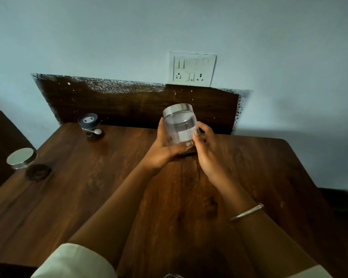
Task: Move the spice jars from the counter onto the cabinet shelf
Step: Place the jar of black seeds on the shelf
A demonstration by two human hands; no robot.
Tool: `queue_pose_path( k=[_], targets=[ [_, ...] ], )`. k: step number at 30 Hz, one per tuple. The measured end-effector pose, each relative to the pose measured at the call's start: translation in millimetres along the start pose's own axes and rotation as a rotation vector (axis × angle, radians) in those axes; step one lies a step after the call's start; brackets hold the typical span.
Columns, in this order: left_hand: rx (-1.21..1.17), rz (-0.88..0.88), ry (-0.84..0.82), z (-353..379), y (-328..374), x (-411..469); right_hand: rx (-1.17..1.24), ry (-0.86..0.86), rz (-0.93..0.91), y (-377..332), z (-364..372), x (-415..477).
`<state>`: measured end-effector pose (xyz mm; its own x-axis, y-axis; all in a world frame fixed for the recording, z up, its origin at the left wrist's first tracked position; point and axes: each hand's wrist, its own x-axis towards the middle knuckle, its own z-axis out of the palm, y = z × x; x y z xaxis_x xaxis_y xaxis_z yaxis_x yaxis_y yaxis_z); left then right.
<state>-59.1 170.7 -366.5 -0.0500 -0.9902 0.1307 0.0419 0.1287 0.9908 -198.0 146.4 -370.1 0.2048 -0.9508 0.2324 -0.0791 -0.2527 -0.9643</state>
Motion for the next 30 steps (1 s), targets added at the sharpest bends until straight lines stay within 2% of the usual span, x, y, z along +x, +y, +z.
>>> queue_pose_path(
  k=[4,7,11,14,18,23,30],
  targets=[
    [-0.038,0.020,-0.080,-0.2,13.9,-6.5,0.125,-0.076,0.053,-9.7,-5.0,-6.9],
    [0.019,0.011,-0.099,-3.4,19.6,-6.2,0.085,-0.133,0.096,-14.6,0.0,-7.9],
    [0.139,-0.022,-0.114,-17.1,23.6,-4.2,-0.008,-0.015,0.055,-20.6,8.8,-8.1],
    [0.095,-0.052,-0.135,-22.4,25.4,-5.4,-0.104,0.042,0.002,-24.9,18.6,-6.8],
    [0.052,-0.053,-0.139,-32.7,36.7,-6.2,-0.044,0.053,-0.029,-35.2,23.1,-4.4],
    [-0.032,-0.015,-0.198,-42.3,40.1,-6.8,0.207,-0.117,0.074,-39.7,22.8,0.6],
    [0.075,-0.060,-0.186,-51.1,36.9,1.6,-0.009,-0.069,0.025,-32.5,34.0,2.1]
  ],
)
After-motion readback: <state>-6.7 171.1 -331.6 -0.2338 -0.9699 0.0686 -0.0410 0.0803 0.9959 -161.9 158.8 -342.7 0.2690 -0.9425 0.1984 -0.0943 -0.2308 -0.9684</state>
